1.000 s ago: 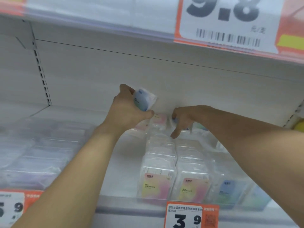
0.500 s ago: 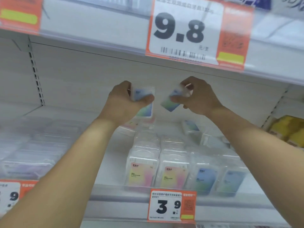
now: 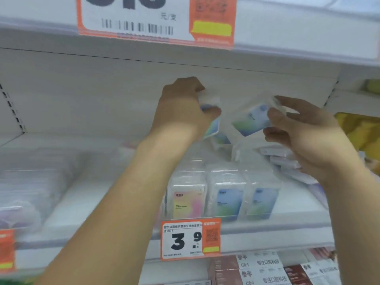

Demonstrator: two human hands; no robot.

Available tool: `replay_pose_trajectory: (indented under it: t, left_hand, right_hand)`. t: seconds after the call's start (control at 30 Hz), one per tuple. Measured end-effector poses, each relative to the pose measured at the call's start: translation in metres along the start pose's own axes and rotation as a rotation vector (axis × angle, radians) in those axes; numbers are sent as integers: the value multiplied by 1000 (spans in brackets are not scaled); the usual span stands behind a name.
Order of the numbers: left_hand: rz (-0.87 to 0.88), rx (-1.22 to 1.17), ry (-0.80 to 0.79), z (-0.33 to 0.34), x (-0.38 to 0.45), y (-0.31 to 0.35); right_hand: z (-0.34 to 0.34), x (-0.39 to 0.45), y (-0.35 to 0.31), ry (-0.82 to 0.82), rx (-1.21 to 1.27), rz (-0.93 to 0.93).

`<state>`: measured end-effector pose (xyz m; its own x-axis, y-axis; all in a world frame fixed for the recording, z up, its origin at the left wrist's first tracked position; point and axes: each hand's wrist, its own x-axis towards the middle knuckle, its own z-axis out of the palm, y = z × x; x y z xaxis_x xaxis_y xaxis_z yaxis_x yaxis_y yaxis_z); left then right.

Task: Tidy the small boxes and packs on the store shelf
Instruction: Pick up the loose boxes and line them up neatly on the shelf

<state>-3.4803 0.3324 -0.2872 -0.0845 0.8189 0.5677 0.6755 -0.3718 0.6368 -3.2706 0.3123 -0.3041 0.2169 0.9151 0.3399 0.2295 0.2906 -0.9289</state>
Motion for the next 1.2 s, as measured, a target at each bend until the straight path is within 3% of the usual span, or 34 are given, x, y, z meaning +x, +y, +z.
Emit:
replay_pose_trajectory:
  t: [0.17, 0.33, 0.57, 0.73, 0.83, 1.2]
  left_hand:
    - [28, 7, -164, 28, -5, 9]
    - [13, 191, -368, 37, -9, 11]
    - [-84, 333, -565, 38, -15, 11]
    - [-45, 350, -744, 29, -17, 7]
    - [-35, 368, -776, 23, -15, 1]
    - [-24, 372, -887, 21, -14, -15]
  right_hand:
    - [-22, 1, 14, 19, -161, -6]
    - [-29, 8, 29, -62, -356, -58]
    - [-20, 12, 50, -234, -333, 110]
    - [-23, 9, 51, -415, -338, 195]
    - [-21, 7, 47, -434, -256, 266]
    - [-9, 8, 54, -493, -335, 420]
